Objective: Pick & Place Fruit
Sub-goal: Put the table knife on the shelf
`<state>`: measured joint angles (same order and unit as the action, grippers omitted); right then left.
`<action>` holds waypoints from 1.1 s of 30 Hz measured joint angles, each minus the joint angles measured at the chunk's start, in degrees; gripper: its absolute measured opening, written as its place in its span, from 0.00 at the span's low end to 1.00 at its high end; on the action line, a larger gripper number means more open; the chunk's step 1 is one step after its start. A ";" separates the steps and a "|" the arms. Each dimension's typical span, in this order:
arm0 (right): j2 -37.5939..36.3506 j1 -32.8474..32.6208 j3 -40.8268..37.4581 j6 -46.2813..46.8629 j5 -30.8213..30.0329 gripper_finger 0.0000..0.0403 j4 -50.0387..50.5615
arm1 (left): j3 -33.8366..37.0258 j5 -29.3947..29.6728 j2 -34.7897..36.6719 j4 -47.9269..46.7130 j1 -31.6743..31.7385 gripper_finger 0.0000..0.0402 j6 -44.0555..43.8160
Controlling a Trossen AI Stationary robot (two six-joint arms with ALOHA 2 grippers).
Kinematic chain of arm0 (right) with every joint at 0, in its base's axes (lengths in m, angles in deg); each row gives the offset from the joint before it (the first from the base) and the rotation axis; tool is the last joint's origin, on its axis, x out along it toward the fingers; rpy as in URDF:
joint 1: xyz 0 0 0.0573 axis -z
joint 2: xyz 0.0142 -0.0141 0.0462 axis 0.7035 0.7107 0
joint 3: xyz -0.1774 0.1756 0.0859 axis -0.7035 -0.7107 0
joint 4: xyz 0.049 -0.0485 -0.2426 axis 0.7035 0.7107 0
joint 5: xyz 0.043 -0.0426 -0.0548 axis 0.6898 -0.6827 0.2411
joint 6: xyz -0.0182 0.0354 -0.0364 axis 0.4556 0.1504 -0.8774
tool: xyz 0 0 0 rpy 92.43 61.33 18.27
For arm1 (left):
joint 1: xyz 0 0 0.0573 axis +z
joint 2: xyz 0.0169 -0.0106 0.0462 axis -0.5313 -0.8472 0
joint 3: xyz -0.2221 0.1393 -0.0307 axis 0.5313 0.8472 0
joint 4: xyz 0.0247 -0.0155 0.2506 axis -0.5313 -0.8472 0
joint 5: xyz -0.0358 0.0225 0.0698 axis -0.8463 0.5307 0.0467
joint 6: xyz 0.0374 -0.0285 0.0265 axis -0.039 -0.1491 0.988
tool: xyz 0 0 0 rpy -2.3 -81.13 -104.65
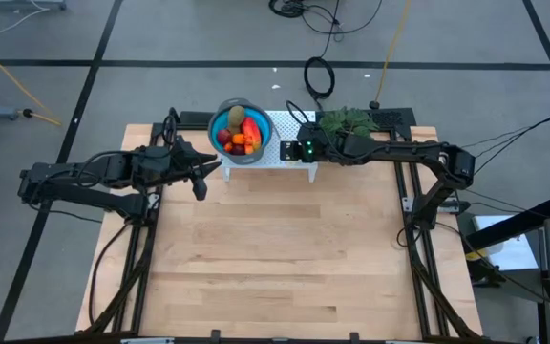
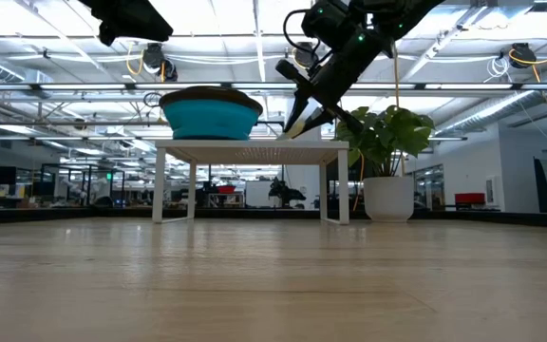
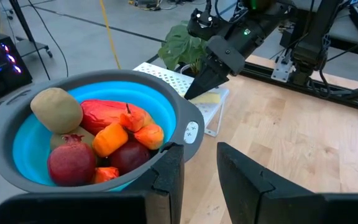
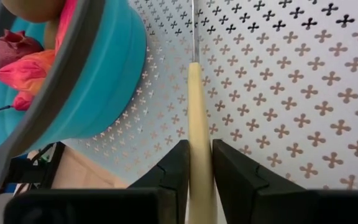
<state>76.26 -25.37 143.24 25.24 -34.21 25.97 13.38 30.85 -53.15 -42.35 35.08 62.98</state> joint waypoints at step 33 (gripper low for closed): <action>-0.65 -1.28 0.00 -12.57 0.15 0.18 -4.47 | -0.02 -1.51 0.04 0.72 0.00 0.23 1.03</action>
<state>75.61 -26.65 143.24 12.67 -34.06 21.50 13.36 29.34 -53.11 -41.63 35.08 64.00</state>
